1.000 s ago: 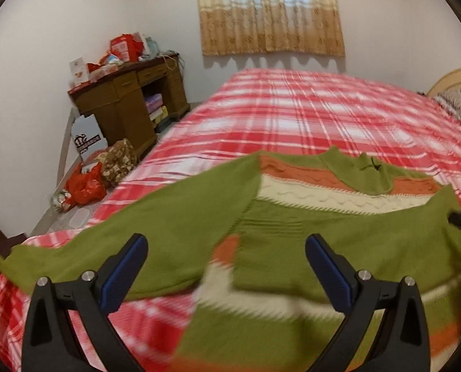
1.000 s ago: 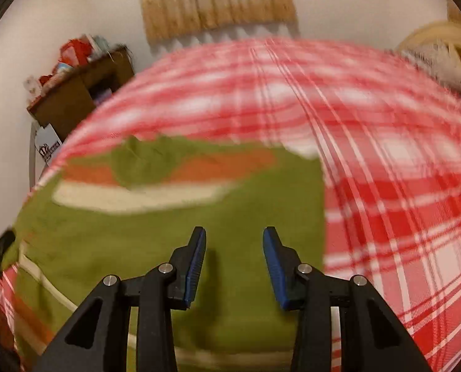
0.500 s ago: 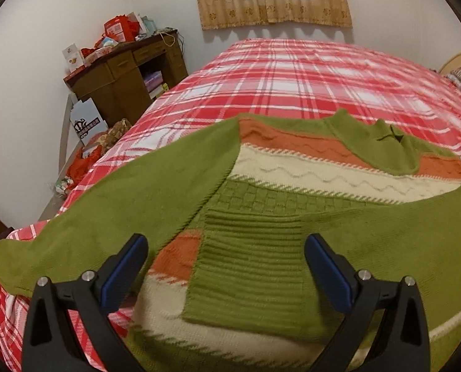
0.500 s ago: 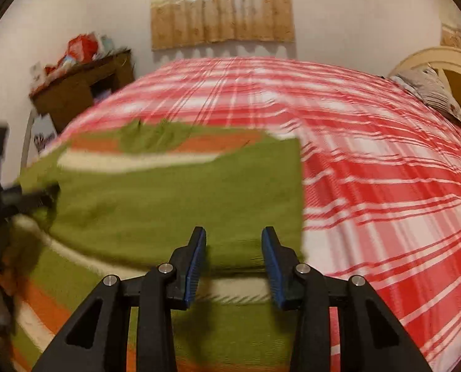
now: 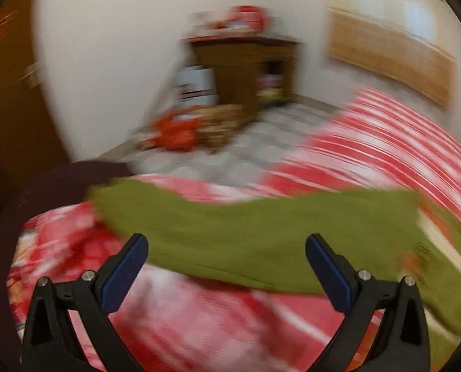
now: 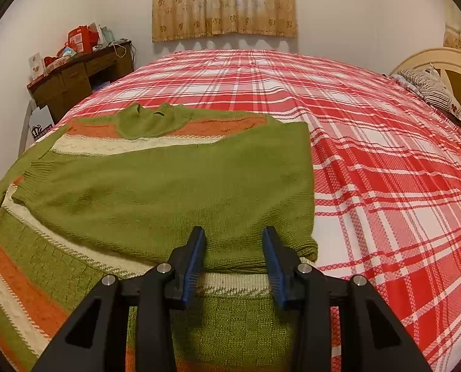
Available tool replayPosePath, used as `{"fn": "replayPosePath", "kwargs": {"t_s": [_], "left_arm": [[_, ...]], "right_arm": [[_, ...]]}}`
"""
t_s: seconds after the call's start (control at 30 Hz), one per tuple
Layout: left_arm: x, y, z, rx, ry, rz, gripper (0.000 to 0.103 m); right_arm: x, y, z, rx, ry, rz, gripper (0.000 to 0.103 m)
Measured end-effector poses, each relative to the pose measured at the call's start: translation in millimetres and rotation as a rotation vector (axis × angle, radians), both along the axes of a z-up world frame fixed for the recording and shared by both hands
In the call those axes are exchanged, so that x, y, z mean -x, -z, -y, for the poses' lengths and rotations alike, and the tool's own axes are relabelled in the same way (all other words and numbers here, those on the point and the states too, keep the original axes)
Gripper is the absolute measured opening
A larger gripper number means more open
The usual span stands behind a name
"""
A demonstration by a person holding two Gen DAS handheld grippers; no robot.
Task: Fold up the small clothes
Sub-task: 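Grasp the other sleeve cuff with the left gripper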
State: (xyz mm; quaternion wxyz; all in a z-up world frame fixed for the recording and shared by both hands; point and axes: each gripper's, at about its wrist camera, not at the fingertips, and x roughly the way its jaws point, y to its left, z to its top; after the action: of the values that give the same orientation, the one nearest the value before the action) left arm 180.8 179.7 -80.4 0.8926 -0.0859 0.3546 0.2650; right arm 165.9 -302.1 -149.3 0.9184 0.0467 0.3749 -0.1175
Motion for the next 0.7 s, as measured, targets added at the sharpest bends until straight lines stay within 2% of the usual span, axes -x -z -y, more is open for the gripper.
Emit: {"fn": "replayPosePath", "kwargs": {"t_s": [0.07,0.13,0.23,0.37,0.43,0.5,0.63,0.67,0.7], "left_arm": [[-3,7,-34,0.037,-0.124,-0.044,0.103],[-3,20,-69,0.121,-0.229,-0.071,0.102],[-6,34,-94,0.167,-0.313,-0.075,0.091],[-25,54,-109,0.197,-0.308,-0.137,0.084],[-27,54,-109,0.209,-0.307,-0.100,0.080],[-30,54,-109,0.228,-0.300,-0.087,0.070],[-37,53,-106,0.229,-0.283,-0.067,0.055],[-38,52,-104,0.215,-0.275,-0.065,0.046],[-39,51,-102,0.212,-0.264,-0.061,0.033]], "right_arm": [[1,0,0,-0.002,0.000,0.001,0.041],[0,-1,0,0.003,0.001,0.000,0.041],[1,0,-1,0.016,0.003,-0.001,0.041],[1,-1,-1,0.015,0.003,-0.001,0.041],[1,-1,-1,0.012,0.003,0.001,0.041],[1,-1,-1,0.012,0.003,0.001,0.041],[2,-1,-1,0.014,0.003,0.002,0.041],[2,-1,-1,0.014,0.003,0.002,0.041],[2,-1,-1,0.014,0.004,0.002,0.041]]}}
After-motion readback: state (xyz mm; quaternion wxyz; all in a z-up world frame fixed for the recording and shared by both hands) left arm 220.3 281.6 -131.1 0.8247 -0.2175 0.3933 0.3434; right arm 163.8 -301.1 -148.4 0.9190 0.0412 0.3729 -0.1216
